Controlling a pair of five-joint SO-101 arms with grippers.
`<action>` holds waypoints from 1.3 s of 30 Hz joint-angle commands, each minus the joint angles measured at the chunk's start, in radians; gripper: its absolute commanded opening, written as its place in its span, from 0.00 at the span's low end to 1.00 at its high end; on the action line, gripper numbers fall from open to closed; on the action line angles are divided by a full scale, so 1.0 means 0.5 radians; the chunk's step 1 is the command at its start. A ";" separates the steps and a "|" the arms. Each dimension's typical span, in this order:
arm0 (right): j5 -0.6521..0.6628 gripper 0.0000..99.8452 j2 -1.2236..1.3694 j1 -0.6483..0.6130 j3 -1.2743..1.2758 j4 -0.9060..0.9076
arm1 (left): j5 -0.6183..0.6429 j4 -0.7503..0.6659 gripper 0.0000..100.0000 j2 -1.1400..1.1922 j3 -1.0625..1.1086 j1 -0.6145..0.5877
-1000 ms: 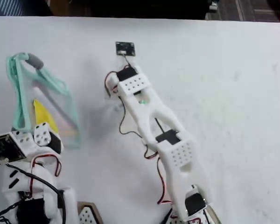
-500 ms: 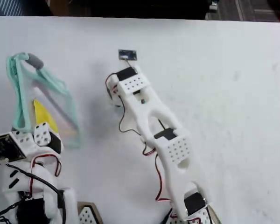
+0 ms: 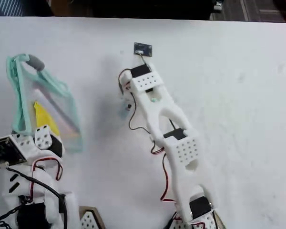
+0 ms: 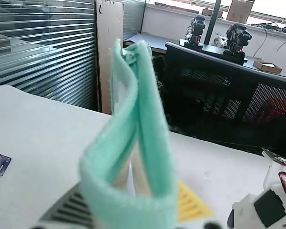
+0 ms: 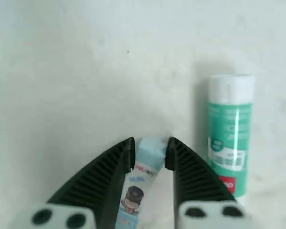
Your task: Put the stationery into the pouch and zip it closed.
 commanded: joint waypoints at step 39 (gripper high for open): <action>0.190 0.02 -0.170 0.051 -0.199 0.364 | 0.025 -0.071 0.02 -0.020 -0.018 0.382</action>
